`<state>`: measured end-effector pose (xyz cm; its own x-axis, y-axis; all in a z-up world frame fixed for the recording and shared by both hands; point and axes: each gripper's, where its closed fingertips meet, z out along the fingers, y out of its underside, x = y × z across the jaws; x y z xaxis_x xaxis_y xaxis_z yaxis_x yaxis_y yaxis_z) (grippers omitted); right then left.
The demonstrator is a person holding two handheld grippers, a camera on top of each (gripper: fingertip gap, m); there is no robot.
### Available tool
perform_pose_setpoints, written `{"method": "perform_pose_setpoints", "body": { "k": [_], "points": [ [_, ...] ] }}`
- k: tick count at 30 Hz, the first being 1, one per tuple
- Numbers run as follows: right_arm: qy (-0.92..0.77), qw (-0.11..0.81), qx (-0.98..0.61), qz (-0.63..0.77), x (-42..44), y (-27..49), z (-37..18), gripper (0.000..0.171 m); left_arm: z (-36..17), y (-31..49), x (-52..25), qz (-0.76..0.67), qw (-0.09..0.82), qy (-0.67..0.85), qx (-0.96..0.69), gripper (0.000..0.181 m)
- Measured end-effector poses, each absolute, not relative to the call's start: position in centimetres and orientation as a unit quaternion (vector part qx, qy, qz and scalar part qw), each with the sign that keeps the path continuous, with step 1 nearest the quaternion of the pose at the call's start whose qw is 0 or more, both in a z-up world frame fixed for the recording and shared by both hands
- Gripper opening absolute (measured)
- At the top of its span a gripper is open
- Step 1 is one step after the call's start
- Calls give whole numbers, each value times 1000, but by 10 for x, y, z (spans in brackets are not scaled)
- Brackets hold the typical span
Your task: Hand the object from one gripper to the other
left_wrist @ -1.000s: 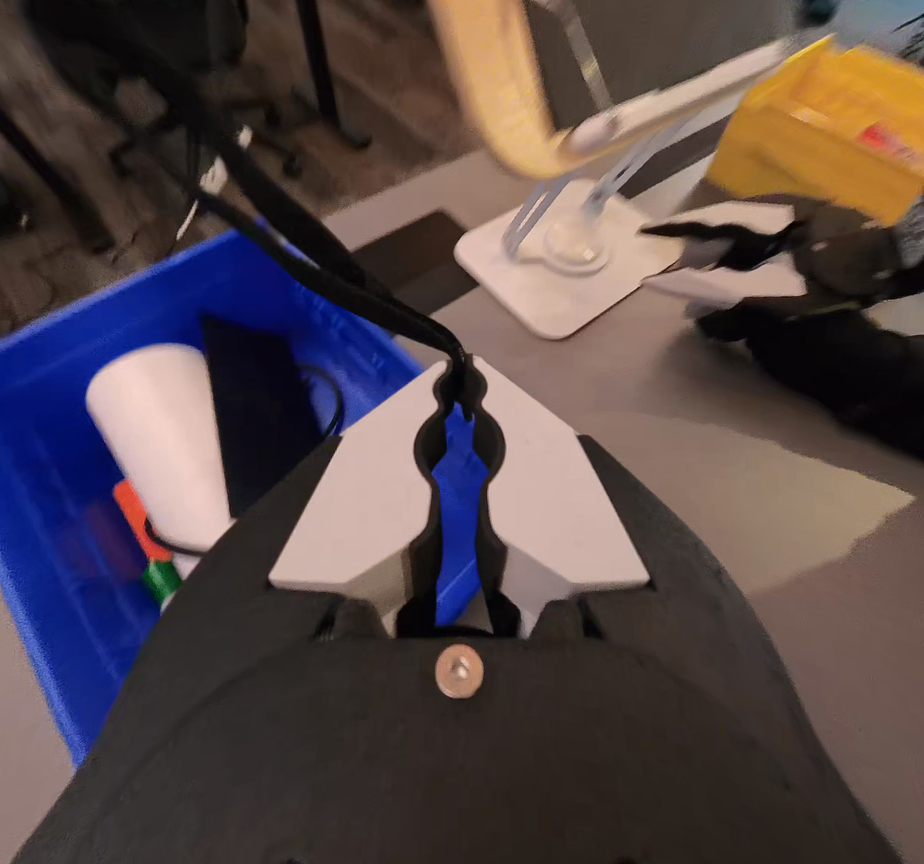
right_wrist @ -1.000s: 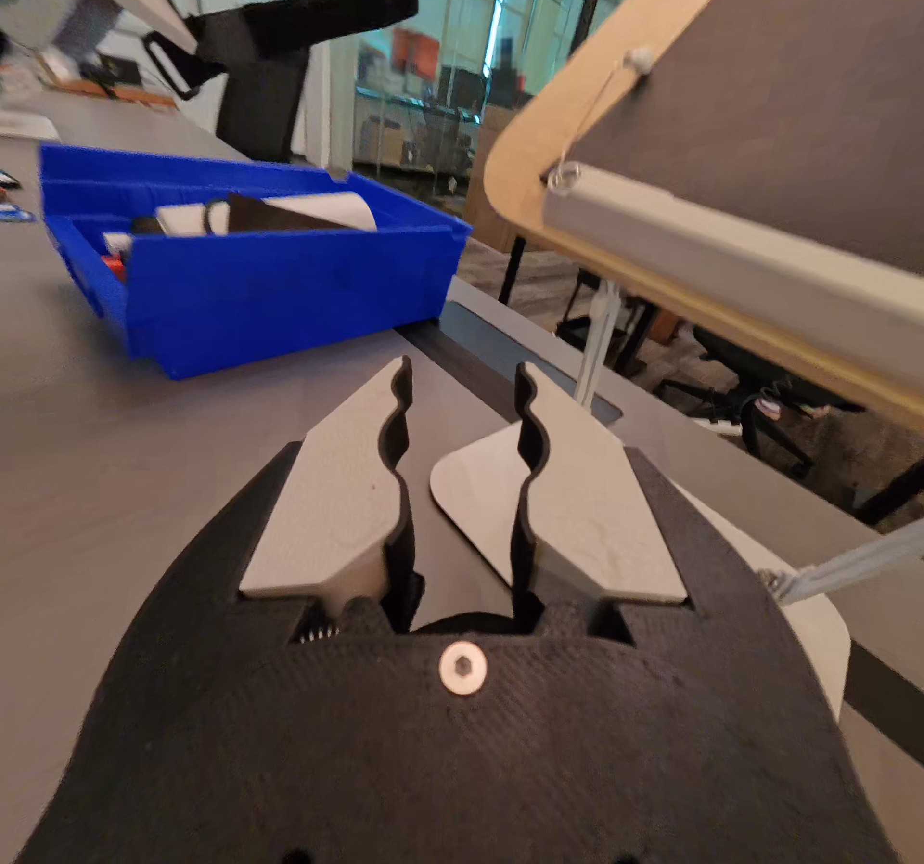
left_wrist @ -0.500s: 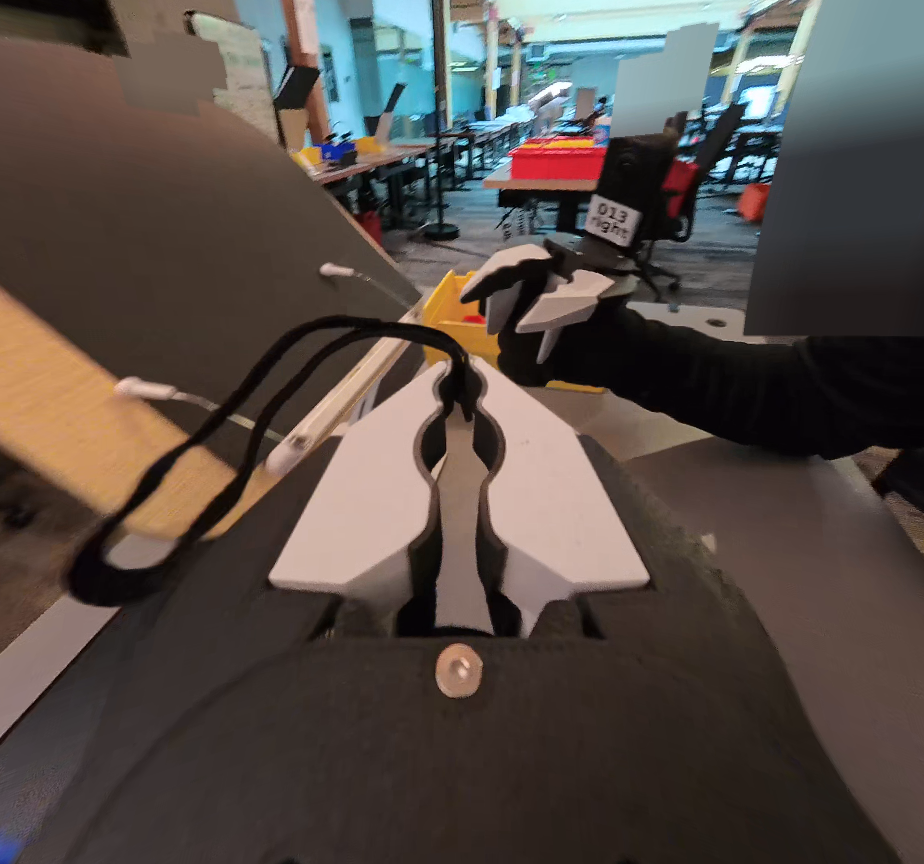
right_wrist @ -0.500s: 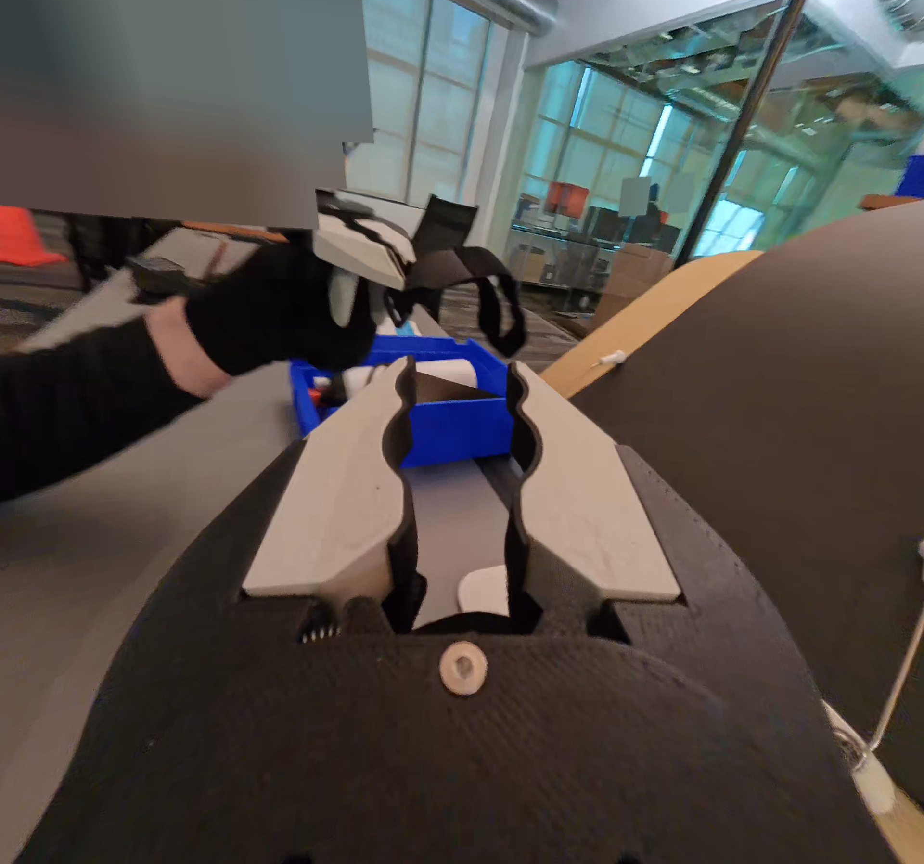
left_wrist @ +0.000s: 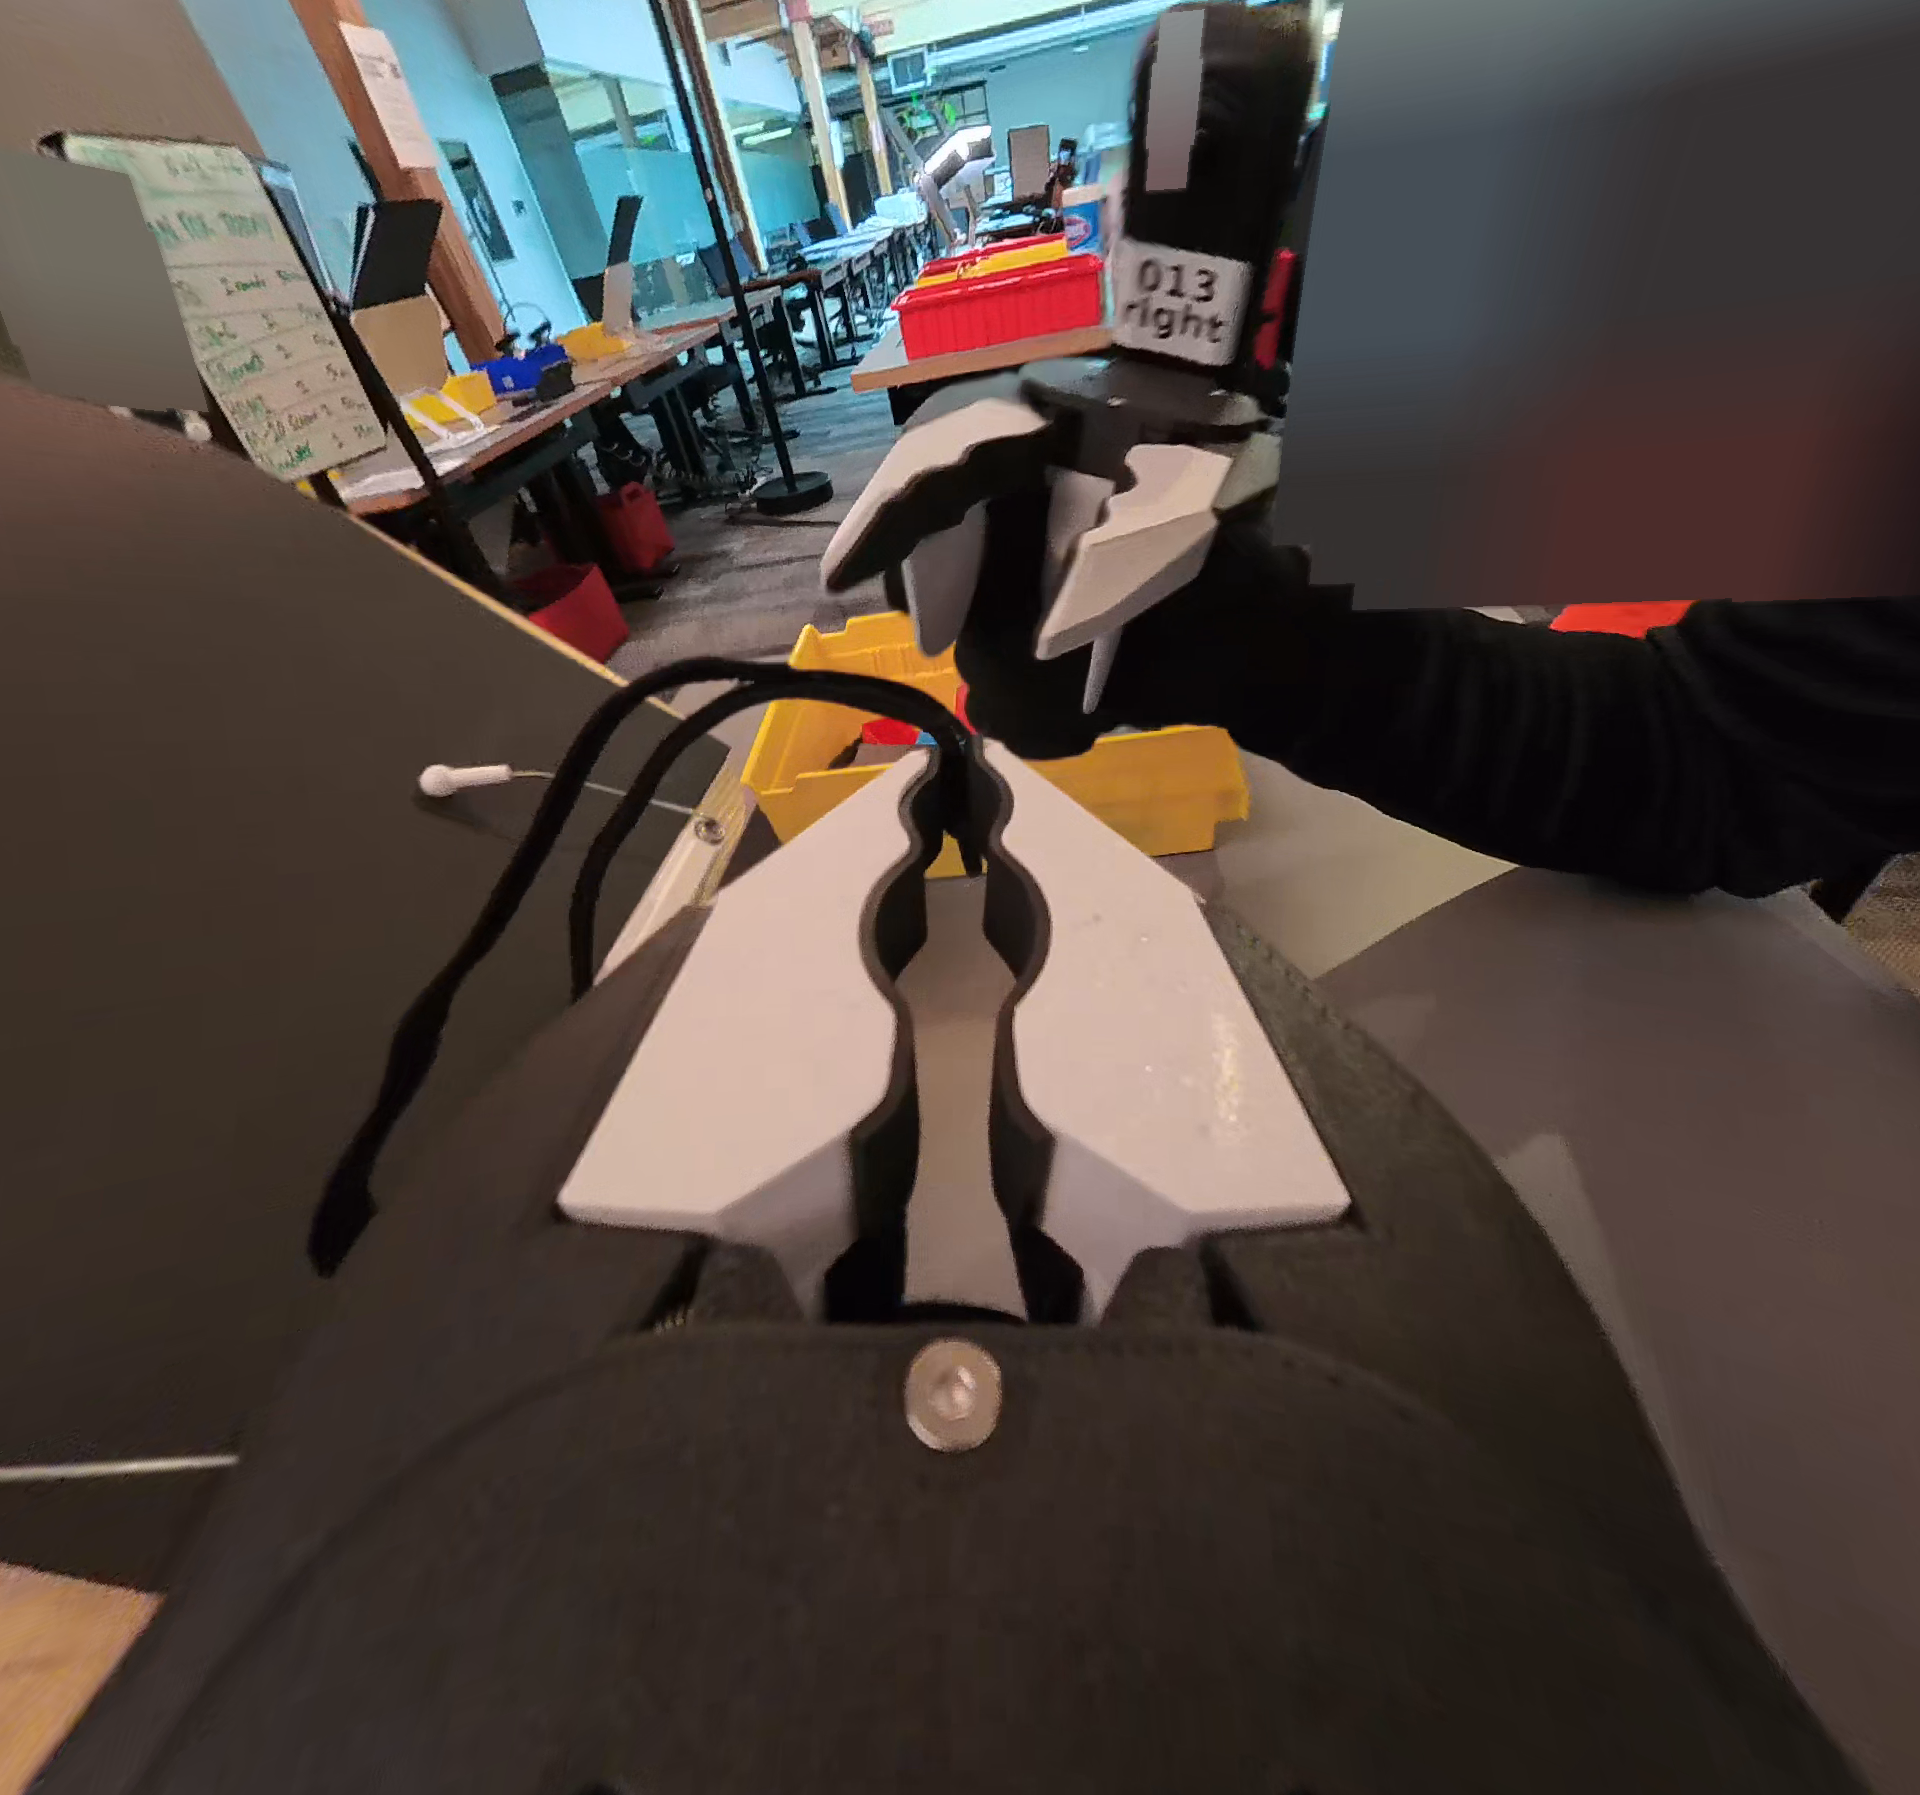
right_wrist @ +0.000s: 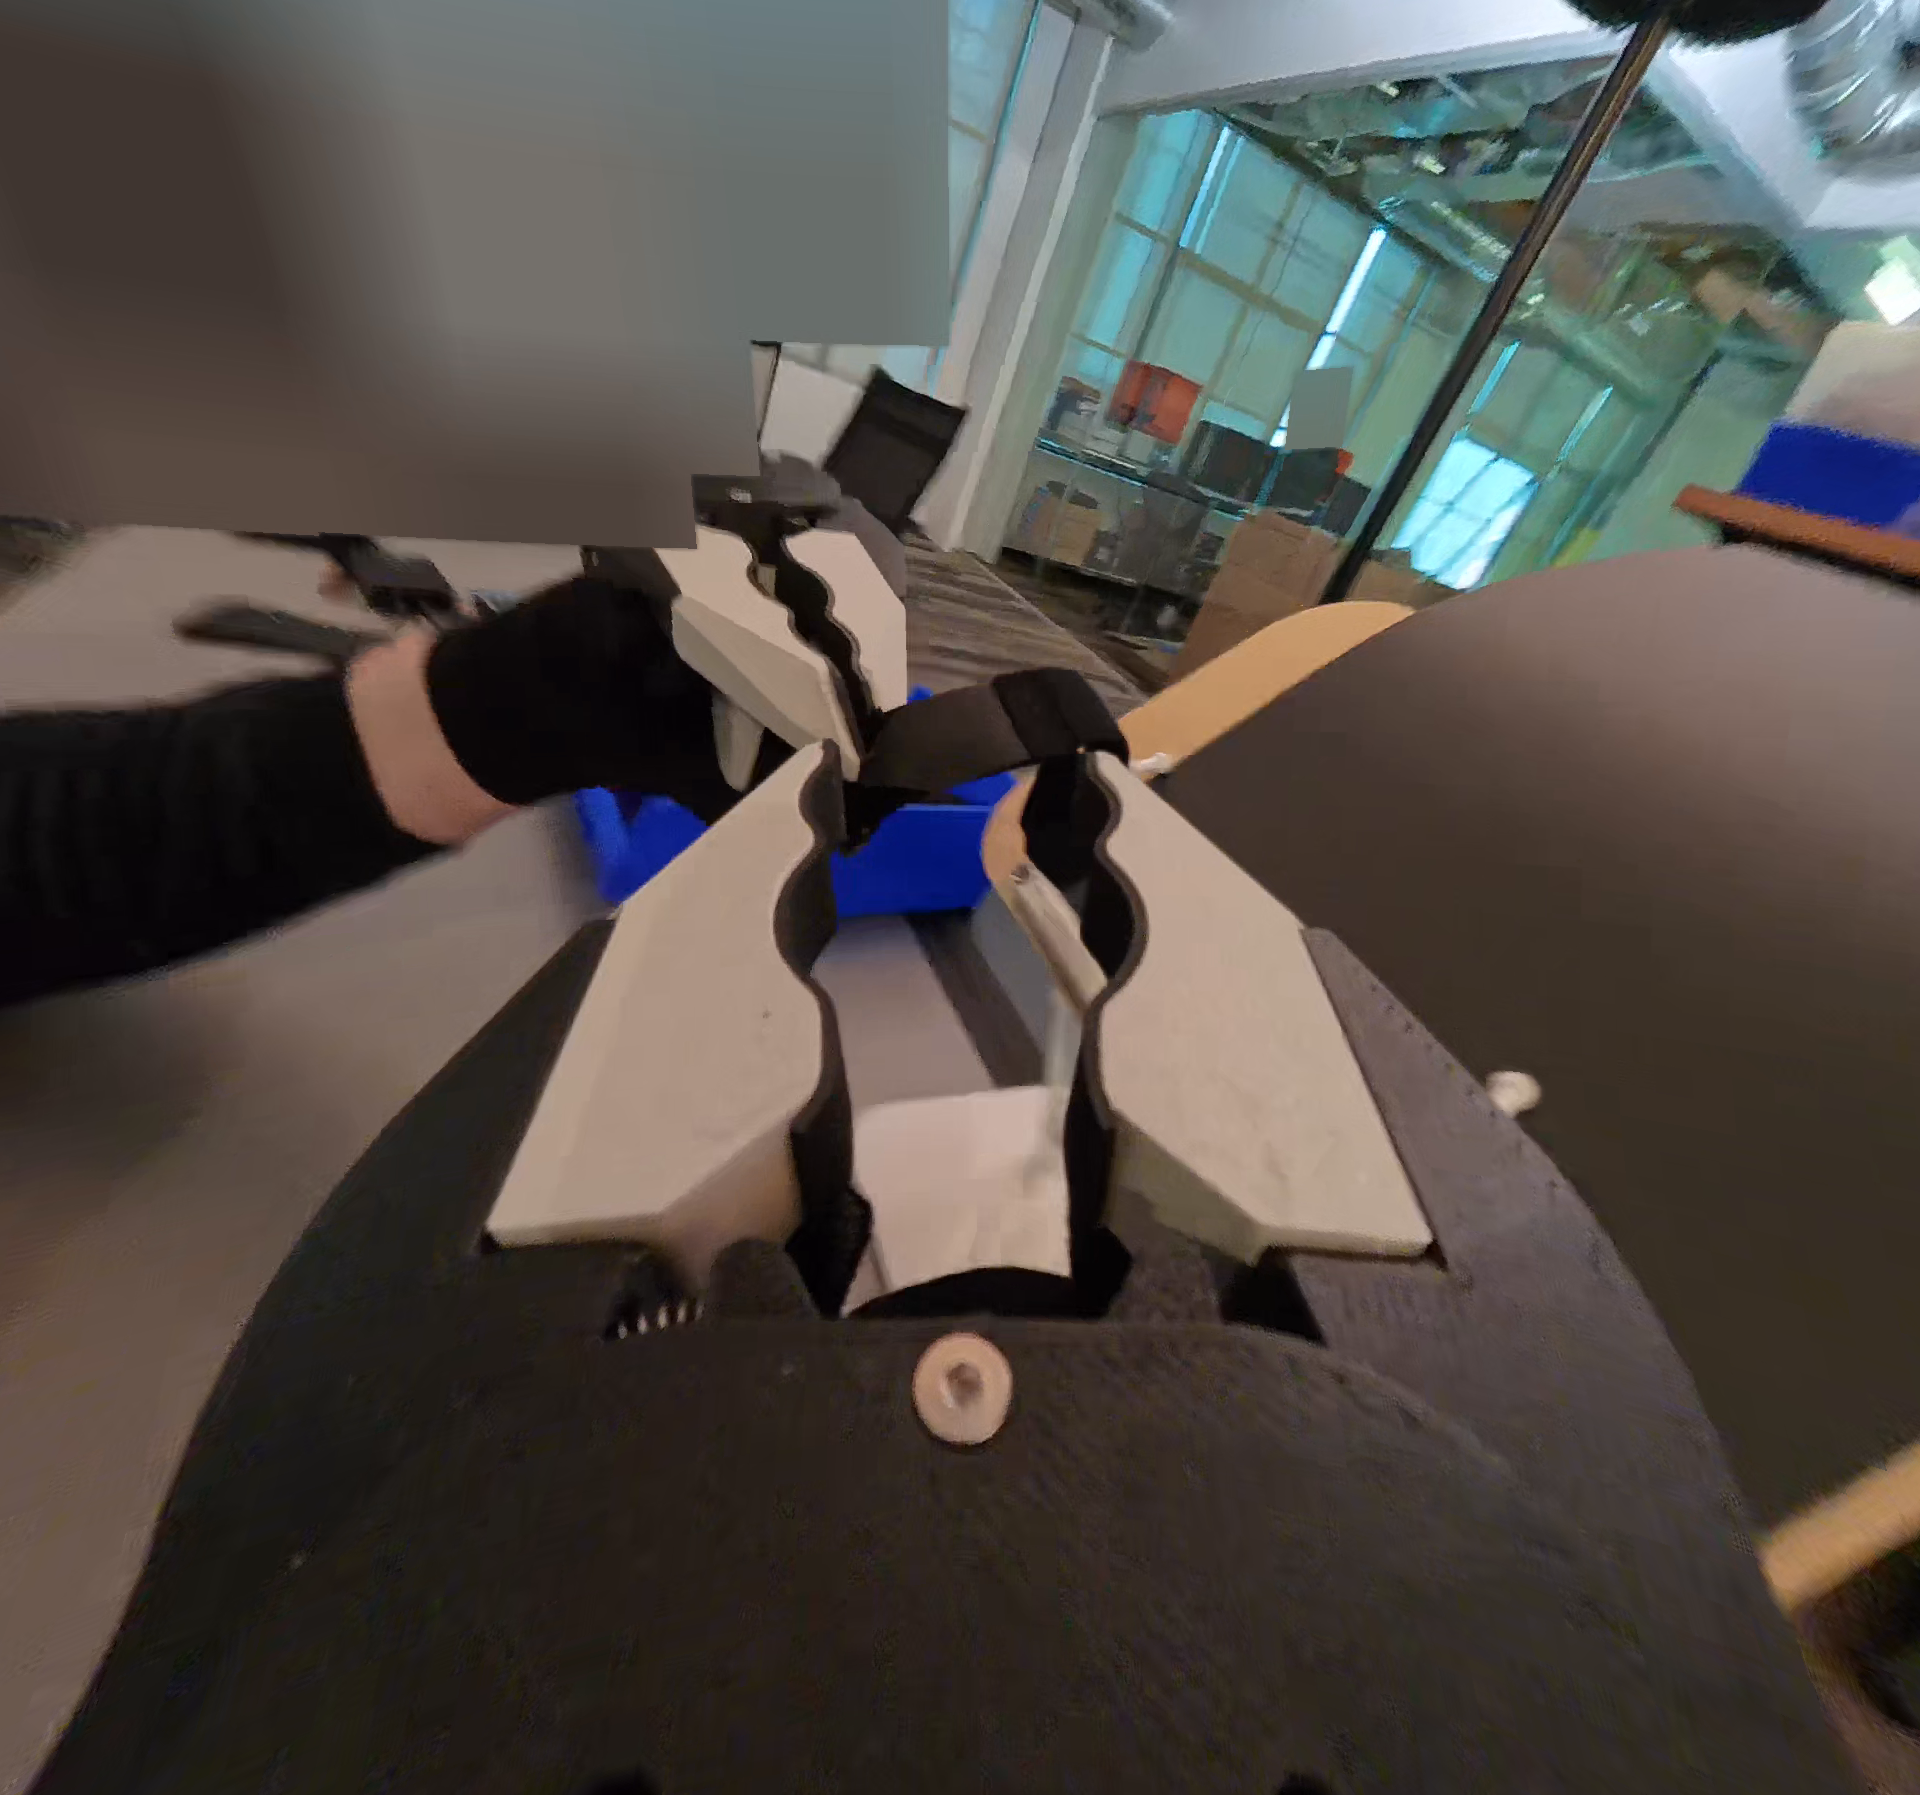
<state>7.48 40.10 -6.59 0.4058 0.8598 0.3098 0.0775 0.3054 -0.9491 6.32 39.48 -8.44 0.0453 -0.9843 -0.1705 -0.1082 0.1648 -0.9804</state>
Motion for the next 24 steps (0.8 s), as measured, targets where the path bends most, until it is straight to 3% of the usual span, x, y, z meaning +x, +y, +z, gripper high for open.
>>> {"method": "perform_pose_setpoints", "body": {
  "k": [3, 8, 13, 19, 24],
  "points": [
    [-501, 720, -456, 151, 78, 388, -57, 40, -80, 392, 69, -447, 513, 529, -507, 1],
    [-564, 708, -425, -3, 74, 379, -71, 39, -72, 381, 77, -524, 473, 489, -511, 1],
    [-556, 718, -420, 14, 82, 374, -63, 37, -72, 367, 83, -534, 461, 504, -498, 1],
    [-572, 705, -416, -50, 99, 380, -67, 53, -74, 354, 85, -572, 421, 515, -480, 1],
    [-568, 704, -417, -88, 92, 392, -76, 36, -66, 334, 83, -623, 384, 523, -437, 1]
  ]
}}
